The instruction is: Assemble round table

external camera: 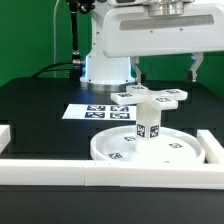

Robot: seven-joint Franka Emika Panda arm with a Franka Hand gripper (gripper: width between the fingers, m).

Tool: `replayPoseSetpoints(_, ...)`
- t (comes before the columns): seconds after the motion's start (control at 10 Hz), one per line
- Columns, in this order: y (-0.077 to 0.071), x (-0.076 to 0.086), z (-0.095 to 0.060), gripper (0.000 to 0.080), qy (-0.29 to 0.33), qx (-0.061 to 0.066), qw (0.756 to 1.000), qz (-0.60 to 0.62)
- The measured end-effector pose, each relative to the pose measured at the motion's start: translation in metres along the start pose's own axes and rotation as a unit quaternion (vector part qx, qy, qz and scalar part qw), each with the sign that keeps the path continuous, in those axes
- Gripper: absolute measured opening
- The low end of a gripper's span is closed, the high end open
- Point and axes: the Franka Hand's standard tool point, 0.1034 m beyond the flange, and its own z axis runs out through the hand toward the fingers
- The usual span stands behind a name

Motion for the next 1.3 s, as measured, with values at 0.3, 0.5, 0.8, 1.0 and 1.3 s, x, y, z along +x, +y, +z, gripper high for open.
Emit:
replayPoseSetpoints(0.3, 0.004, 0.001, 0.0, 0.0649, 0.001, -0.002, 0.996, -0.085)
replayPoseSetpoints(0.5, 0.005, 0.001, 0.0, 0.0649, -0.001, -0.008, 0.984, -0.18)
replayPoseSetpoints(0.8, 0.006, -0.001, 0.002, 0.0649, -0.032, -0.019, 0.938, -0.344)
replayPoseSetpoints(1.0, 0.008, 0.0, -0.001, 0.0649, -0.036, -0.023, 0.899, -0.436)
replayPoseSetpoints(1.3, 0.013, -0.001, 0.001, 0.0649, -0.042, -0.022, 0.857, -0.513)
